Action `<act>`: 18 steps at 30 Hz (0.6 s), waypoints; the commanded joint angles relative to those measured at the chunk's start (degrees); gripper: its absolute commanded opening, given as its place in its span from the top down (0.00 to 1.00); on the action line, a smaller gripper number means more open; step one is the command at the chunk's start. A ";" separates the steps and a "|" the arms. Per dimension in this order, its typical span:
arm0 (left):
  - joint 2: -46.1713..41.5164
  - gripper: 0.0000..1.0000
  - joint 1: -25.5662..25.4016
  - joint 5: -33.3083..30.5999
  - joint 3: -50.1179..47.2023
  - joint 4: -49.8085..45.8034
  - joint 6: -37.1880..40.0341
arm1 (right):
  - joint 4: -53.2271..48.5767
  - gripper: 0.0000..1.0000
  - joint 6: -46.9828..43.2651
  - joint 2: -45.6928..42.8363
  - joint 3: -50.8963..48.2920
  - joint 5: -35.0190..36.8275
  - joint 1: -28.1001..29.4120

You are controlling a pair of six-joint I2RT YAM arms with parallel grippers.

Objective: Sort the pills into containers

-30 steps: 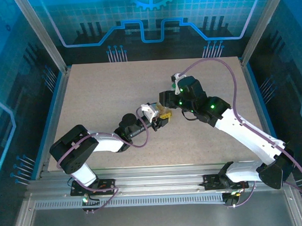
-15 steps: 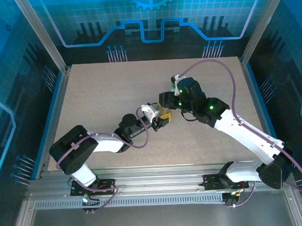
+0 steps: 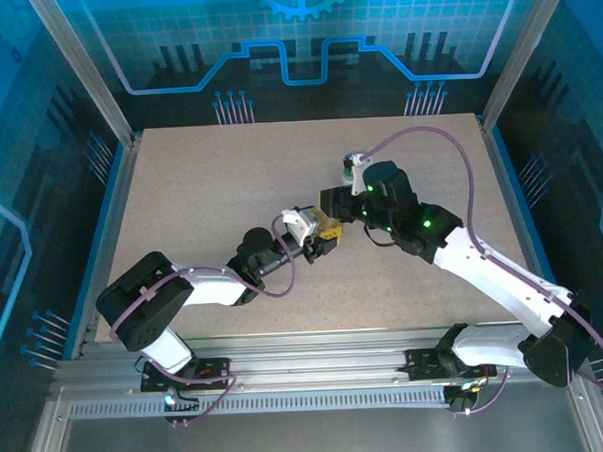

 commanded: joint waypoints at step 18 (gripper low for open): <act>-10.35 1.00 6.76 39.23 -5.77 10.70 -4.03 | -12.18 1.00 -59.56 -10.62 -2.00 -44.01 -0.38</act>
